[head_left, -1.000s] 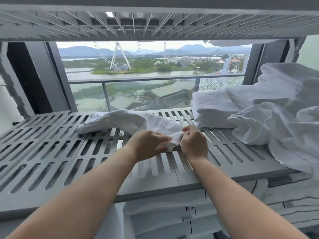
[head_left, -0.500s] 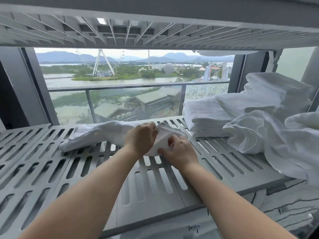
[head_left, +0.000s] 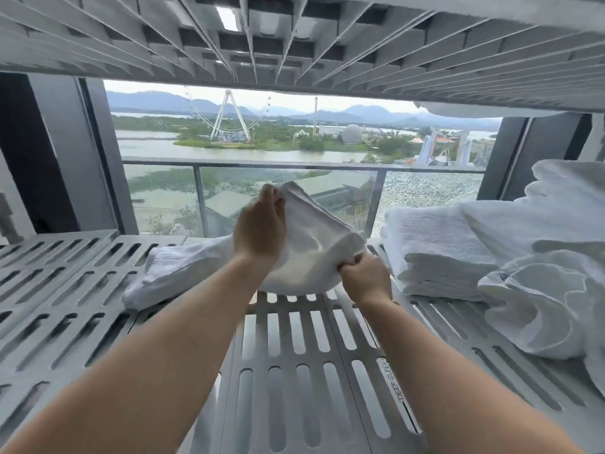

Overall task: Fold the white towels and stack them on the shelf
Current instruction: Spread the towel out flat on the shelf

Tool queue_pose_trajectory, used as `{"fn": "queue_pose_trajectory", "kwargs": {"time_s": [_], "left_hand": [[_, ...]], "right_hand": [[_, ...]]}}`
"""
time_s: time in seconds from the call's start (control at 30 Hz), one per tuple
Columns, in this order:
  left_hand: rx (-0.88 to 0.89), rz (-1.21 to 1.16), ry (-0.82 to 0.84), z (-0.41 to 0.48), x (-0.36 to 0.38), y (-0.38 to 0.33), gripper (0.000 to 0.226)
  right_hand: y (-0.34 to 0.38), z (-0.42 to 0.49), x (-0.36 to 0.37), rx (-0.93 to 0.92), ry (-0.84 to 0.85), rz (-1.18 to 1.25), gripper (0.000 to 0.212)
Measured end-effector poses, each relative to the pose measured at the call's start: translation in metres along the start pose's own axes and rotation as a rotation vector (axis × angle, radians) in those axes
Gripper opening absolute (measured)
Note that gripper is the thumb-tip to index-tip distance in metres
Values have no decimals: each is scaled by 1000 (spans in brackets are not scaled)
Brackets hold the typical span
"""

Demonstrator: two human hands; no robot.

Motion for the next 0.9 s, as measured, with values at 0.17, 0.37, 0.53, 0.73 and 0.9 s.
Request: {"fn": "queue_pose_trajectory", "kwargs": {"time_s": [0.17, 0.37, 0.53, 0.73, 0.9], "left_hand": [[-120, 61, -156, 32, -19, -4, 26], [-320, 152, 39, -14, 14, 33, 28], [-311, 64, 96, -33, 26, 32, 28], [-209, -127, 177, -65, 40, 10, 24], [-186, -280, 273, -91, 43, 5, 35]], "right_hand": [[-5, 47, 25, 201, 123, 675, 13], [16, 73, 44, -7, 198, 422, 74], [37, 40, -1, -355, -228, 129, 58], [66, -16, -18, -572, -175, 207, 33], [48, -32, 6, -376, 94, 446, 32]]}}
Point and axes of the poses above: each hand's wrist, its own z-axis towards the middle knuckle, its own x-axis out of the palm, y = z × x, the point moved 9 cm from there along z, towards the middle knuckle, and after that the axes turned 10 degrees about -z, right-handed, at the moved point
